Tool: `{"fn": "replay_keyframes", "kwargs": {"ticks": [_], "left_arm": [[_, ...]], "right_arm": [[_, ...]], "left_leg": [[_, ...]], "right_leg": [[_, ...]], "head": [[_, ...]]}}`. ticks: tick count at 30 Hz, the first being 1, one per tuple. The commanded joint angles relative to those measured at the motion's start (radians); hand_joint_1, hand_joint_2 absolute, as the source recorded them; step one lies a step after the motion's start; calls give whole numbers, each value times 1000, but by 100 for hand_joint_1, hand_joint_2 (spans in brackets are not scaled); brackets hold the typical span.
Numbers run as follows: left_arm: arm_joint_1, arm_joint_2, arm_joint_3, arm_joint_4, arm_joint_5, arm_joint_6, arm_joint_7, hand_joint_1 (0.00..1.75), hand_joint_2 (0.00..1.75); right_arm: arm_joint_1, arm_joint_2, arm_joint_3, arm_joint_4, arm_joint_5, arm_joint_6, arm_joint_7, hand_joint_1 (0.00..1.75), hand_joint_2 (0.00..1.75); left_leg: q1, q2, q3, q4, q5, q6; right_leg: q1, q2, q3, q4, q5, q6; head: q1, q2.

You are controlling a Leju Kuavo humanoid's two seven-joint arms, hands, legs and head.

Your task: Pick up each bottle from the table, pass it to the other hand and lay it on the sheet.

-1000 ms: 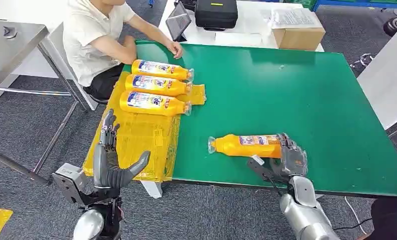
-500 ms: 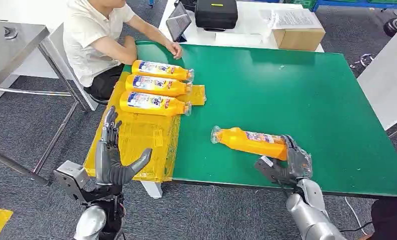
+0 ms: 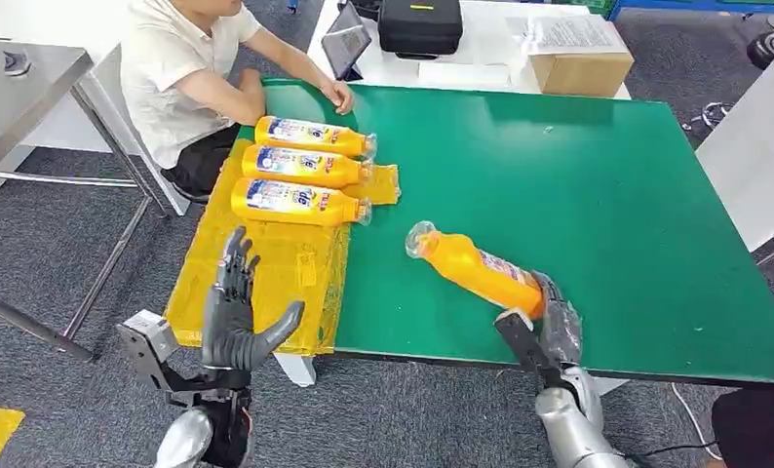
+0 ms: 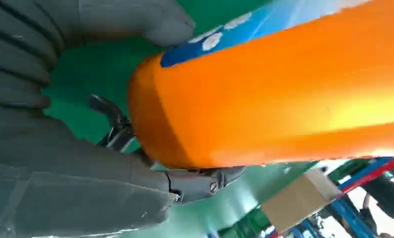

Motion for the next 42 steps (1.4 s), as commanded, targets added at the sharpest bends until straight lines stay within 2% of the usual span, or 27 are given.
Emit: {"fn": "replay_keyframes", "kwargs": {"ticks": [1, 8, 12, 19, 23, 25, 27, 30, 33, 37, 40, 42], "left_arm": [[21, 85, -157, 213, 89, -142, 29, 0, 175], [0, 97, -189, 214, 43, -126, 45, 0, 175], [-37, 80, -187, 250, 28, -121, 52, 0, 175], [-81, 60, -172, 276, 1, -123, 56, 0, 175], [-110, -7, -107, 241, -10, -27, -9, 0, 175], [-111, -26, -95, 215, 24, -4, 0, 0, 175], [-112, -26, -96, 212, 26, -2, 2, 0, 175], [-100, -48, -95, 176, 86, 31, -24, 0, 175], [-104, -58, -106, 139, 39, 146, -93, 0, 175], [-107, -65, -103, 121, 24, 200, -122, 0, 175], [-104, -53, -124, 94, 78, 192, -102, 0, 175], [-103, -43, -138, 101, 177, 126, -29, 0, 175]], "right_arm": [[108, 73, 189, -437, -183, 120, 46, 173, 175], [109, 76, 247, -460, -218, 152, 59, 171, 175], [100, 120, 362, -455, -243, 216, 84, 175, 175], [83, 148, 469, -391, -240, 223, 83, 175, 175], [119, 151, 554, -398, -203, 180, 65, 175, 175], [134, 147, 585, -406, -193, 160, 66, 171, 175], [136, 147, 587, -406, -194, 158, 66, 175, 175], [140, 135, 628, -394, -193, 136, 70, 166, 175], [146, 136, 657, -375, -196, 116, 73, 168, 175], [150, 133, 668, -371, -190, 96, 81, 169, 175], [140, 127, 680, -350, -189, 88, 97, 164, 175], [119, 131, 683, -314, -190, 86, 93, 166, 175]], "left_leg": [[0, 2, 2, -2, -1, -2], [0, 1, -4, -1, -1, -1], [1, 2, -3, -1, -2, -2], [2, 1, -1, -1, -2, -3], [2, 0, -4, 0, -1, -2], [2, -2, -4, 0, -1, -2], [1, -1, -5, 0, -1, -2], [2, -1, -3, -1, -2, -2], [2, -1, -3, 0, -2, -2], [1, -1, -5, 0, -1, -2], [1, -2, -5, 0, -1, -2], [2, -2, -4, 0, -1, -2]], "right_leg": [[0, 2, 0, 0, -1, -2], [0, 1, -5, 0, -1, -1], [1, 2, -4, 0, -1, -2], [2, 1, -3, 0, -2, -3], [1, 0, -4, 1, -1, -2], [1, -1, -4, 1, -2, -2], [1, -1, -5, 0, -1, -1], [1, 0, -3, 0, -2, -2], [1, 0, -3, 1, -2, -3], [1, -1, -5, 0, -1, -2], [1, -1, -5, 0, -1, -2], [2, -1, -4, 0, -2, -2]], "head": [[0, 0], [0, 0], [0, 0], [0, 0], [0, 0], [0, 0], [0, 0], [0, 0], [0, 0], [0, 0], [0, 0], [0, 0]]}}
